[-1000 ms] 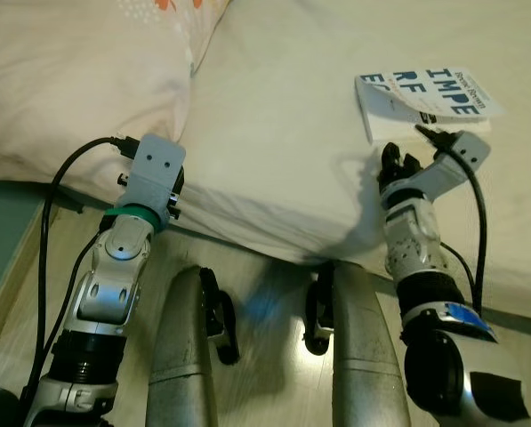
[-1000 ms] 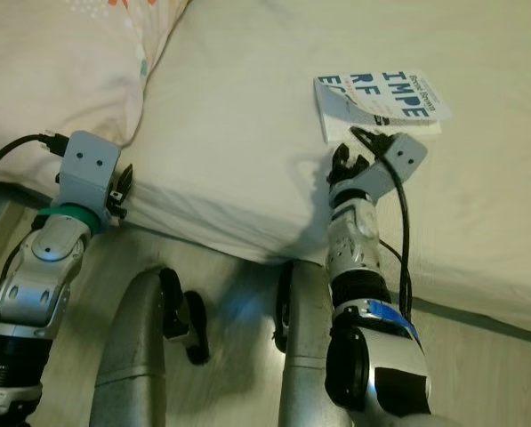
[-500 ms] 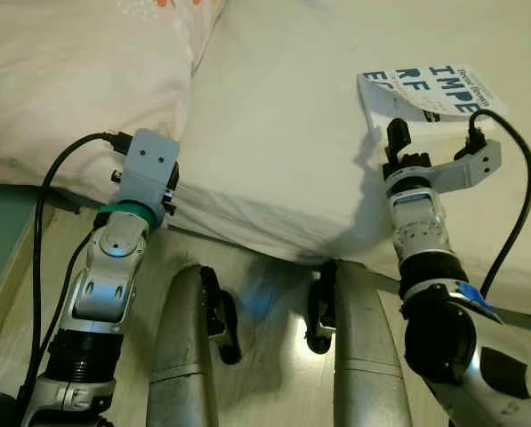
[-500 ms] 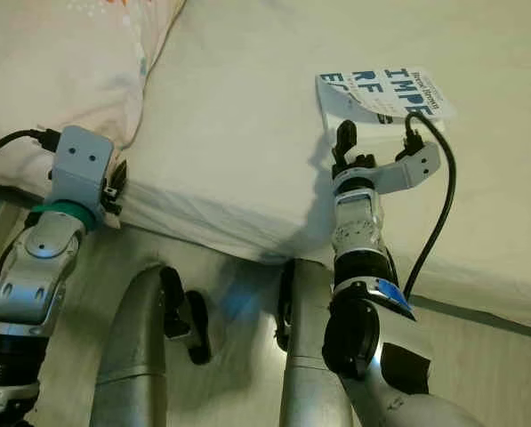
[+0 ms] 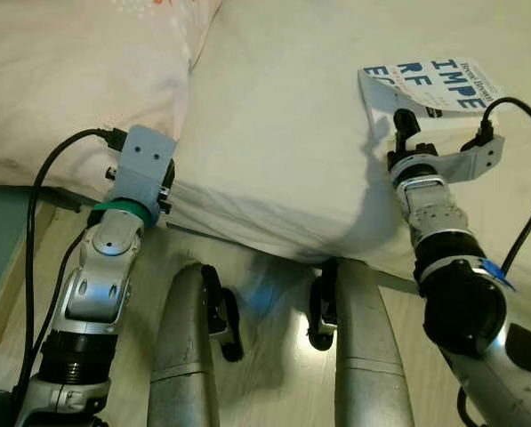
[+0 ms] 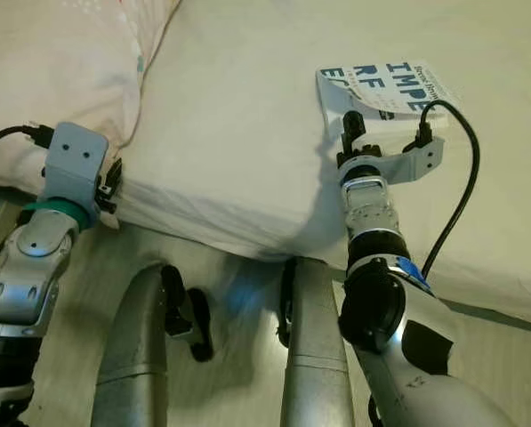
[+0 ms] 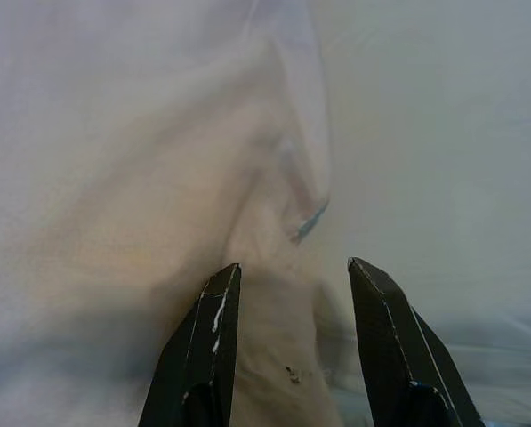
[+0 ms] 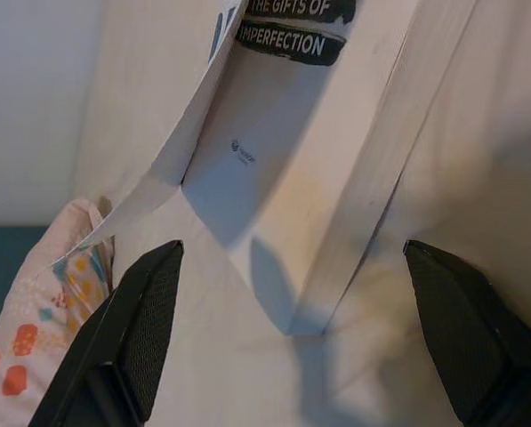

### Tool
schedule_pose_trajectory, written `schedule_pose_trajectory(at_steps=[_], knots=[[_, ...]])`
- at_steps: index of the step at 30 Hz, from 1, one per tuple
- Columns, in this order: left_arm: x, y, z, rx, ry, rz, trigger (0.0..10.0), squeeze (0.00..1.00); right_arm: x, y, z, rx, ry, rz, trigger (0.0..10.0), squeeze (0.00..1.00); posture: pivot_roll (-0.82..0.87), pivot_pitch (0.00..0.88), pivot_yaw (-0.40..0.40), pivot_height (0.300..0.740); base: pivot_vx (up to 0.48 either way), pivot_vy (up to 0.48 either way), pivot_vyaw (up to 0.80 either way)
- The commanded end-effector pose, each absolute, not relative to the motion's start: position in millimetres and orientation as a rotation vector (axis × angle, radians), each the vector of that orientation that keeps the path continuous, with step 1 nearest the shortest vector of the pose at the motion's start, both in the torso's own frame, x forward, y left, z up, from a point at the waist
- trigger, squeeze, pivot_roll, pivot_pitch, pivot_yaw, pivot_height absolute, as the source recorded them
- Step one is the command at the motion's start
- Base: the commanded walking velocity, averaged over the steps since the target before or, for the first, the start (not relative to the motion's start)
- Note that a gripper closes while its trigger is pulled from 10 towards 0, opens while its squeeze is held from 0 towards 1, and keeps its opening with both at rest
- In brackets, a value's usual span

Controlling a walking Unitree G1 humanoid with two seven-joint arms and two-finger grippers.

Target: Clean up the room

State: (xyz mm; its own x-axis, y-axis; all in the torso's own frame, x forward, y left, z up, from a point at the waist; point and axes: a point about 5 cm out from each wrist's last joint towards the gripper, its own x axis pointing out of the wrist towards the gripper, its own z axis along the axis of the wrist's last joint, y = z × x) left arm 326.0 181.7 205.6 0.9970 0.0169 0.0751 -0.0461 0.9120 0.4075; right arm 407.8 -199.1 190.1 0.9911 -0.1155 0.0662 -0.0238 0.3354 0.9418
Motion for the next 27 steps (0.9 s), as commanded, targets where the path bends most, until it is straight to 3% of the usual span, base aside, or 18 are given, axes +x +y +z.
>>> schedule_pose_trajectory(at_steps=[1, 2, 5, 6, 7, 8, 27], knots=[[321, 189, 195, 0.426, -0.018, 0.046, 10.0, 0.0, 406, -183, 175, 1.308, -0.05, -0.015, 8.3, 0.0, 0.1, 0.562, 0.098, 0.603, 0.0, 0.0, 0.0], [320, 190, 195, 0.427, -0.016, 0.049, 10.0, 0.0, 407, -181, 178, 1.326, -0.061, 0.018, 2.9, 0.0, 0.1, 0.563, 0.098, 0.603, 0.0, 0.0, 0.0], [319, 191, 194, 0.427, -0.014, 0.051, 10.0, 0.0, 408, -179, 181, 1.343, -0.068, 0.041, 2.8, 0.0, 0.1, 0.563, 0.098, 0.603, 0.0, 0.0, 0.0], [319, 191, 194, 0.427, -0.013, 0.052, 10.0, 0.0, 409, -179, 182, 1.355, -0.073, 0.054, 1.6, 0.0, 0.1, 0.563, 0.098, 0.603, 0.0, 0.0, 0.0], [319, 191, 194, 0.427, -0.013, 0.052, 10.0, 0.0, 409, -179, 182, 1.355, -0.073, 0.054, 1.6, 0.0, 0.1, 0.563, 0.098, 0.603, 0.0, 0.0, 0.0], [319, 191, 195, 0.428, -0.012, 0.053, 10.0, 0.0, 409, -179, 183, 1.363, -0.074, 0.055, 0.0, 0.0, 0.11, 0.566, 0.1, 0.603, 0.0, 0.0, 0.0], [315, 190, 194, 0.426, -0.002, 0.051, 10.0, 0.0, 405, -216, 188, 1.396, -0.231, -0.109, 0.0, 0.0, 0.11, 0.555, 0.11, 0.603, 0.0, 0.0, 0.0]])
